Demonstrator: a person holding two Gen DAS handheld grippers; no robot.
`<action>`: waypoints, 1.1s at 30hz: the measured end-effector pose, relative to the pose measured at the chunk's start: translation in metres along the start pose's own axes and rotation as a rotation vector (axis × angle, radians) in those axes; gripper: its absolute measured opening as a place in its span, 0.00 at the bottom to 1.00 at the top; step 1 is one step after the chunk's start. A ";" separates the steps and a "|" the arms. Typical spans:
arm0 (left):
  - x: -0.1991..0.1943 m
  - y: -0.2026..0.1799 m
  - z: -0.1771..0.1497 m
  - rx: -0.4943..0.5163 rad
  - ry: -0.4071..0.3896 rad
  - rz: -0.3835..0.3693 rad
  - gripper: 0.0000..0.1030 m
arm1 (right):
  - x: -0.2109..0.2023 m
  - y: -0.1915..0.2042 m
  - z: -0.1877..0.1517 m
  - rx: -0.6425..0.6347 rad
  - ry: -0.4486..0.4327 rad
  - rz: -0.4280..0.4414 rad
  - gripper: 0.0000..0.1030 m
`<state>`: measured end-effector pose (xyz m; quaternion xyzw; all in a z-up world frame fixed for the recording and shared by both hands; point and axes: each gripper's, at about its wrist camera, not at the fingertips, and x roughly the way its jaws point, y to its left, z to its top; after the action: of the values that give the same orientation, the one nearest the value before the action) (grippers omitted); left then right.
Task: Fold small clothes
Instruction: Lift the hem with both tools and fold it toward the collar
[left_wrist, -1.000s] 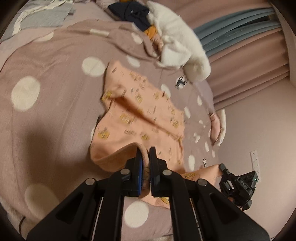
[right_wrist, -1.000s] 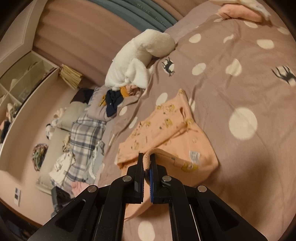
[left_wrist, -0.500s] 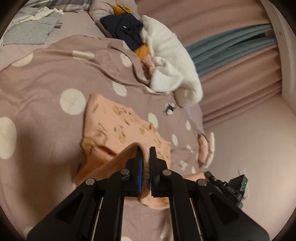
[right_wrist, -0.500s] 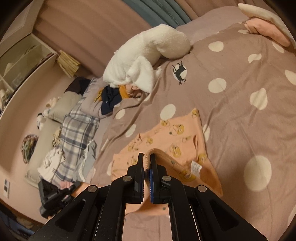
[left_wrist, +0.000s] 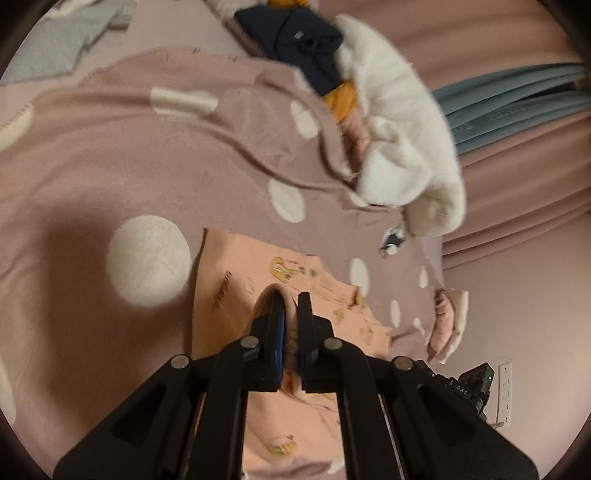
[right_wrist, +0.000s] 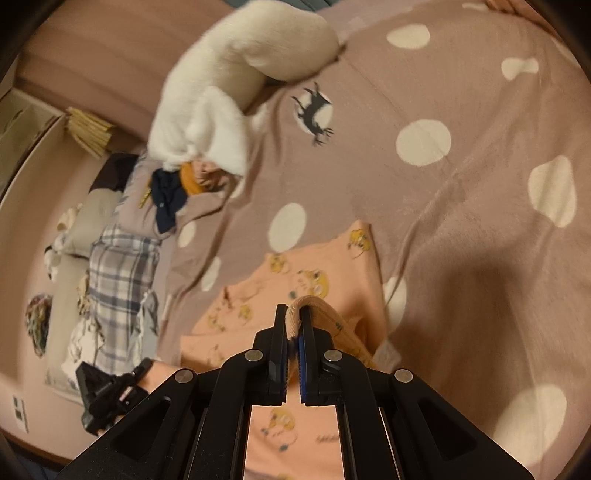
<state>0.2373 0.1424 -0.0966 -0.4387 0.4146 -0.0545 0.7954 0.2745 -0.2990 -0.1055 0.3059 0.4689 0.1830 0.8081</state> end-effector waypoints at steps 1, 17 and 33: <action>0.007 0.004 0.002 0.002 0.004 0.011 0.03 | 0.006 -0.005 0.004 0.012 0.007 -0.010 0.02; 0.052 0.029 0.033 -0.076 -0.031 0.110 0.19 | 0.052 -0.032 0.030 0.028 0.054 -0.007 0.02; -0.024 -0.001 -0.009 0.196 -0.011 0.240 0.93 | -0.022 -0.006 0.020 0.001 -0.073 0.028 0.73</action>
<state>0.2156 0.1468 -0.0841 -0.3065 0.4525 0.0028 0.8374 0.2813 -0.3231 -0.0881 0.3192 0.4348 0.1826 0.8220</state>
